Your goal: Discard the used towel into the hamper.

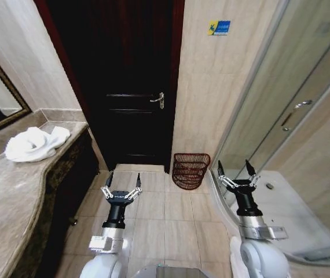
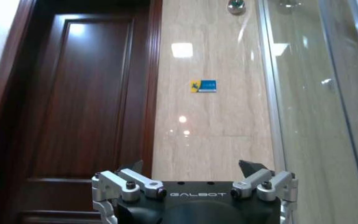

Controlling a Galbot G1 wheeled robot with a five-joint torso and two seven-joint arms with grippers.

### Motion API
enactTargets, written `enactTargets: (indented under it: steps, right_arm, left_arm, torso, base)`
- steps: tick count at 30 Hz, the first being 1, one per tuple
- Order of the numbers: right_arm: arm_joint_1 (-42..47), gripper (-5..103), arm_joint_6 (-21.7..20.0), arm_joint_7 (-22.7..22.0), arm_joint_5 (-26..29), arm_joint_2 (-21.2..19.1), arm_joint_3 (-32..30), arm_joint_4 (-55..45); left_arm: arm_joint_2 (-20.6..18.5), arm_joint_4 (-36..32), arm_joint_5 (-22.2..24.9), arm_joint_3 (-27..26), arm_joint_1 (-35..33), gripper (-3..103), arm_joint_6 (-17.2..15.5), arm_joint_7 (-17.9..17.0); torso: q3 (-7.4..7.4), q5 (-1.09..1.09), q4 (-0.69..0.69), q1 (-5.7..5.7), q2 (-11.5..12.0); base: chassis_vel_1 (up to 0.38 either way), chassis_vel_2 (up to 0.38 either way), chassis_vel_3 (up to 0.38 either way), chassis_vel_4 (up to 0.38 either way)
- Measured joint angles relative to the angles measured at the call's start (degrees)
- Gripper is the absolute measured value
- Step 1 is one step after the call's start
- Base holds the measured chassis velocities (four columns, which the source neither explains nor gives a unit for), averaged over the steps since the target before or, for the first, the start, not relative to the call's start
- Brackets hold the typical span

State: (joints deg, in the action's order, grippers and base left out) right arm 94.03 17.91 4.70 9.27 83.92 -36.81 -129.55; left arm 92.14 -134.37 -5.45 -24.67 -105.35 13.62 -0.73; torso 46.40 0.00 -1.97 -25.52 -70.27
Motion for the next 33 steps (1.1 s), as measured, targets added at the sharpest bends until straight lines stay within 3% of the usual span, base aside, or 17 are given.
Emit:
enactTargets:
  steps: [17,33]
  right_arm:
    - [-0.72,100,1.34,-0.70,-1.51,0.13,0.29,0.52]
    - [-0.58,100,2.04,-0.70,-1.17,0.10,-0.25,0.59]
  left_arm:
    - [0.00,-0.25,0.57,0.31,0.12,100,-1.03,-3.18]
    - [0.00,-0.75,0.70,-0.11,0.09,100,-0.99,-3.56]
  torso:
    - [-0.02,-0.01,0.01,0.08,-0.03]
    - [-0.02,-0.01,0.00,0.06,-0.02]
  base:
    - [0.011,0.022,0.013,0.014]
    - [0.086,0.097,0.093,0.083]
